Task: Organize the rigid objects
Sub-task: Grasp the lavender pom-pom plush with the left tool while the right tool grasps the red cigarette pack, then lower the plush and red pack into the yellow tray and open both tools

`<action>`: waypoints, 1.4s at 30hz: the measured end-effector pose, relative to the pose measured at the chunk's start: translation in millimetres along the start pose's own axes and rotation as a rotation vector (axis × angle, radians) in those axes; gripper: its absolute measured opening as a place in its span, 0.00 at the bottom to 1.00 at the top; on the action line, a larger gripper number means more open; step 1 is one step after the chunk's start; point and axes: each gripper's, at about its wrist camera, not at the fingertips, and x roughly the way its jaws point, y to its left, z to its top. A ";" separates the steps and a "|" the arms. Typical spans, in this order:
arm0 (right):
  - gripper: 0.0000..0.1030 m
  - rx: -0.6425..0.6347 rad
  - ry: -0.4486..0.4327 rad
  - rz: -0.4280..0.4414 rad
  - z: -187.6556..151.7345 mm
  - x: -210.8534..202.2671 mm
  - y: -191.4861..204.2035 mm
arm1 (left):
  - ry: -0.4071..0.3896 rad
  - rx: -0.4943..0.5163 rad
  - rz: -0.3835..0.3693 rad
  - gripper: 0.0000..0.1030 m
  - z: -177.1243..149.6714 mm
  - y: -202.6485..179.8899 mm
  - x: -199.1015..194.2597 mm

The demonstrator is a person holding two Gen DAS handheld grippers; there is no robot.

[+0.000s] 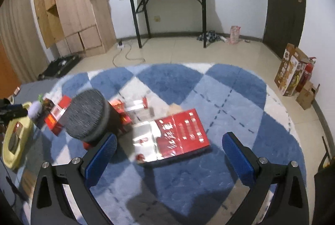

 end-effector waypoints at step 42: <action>0.86 -0.165 -0.050 -0.062 -14.2 47.3 -4.6 | -0.109 0.064 0.055 0.56 0.7 3.8 -17.0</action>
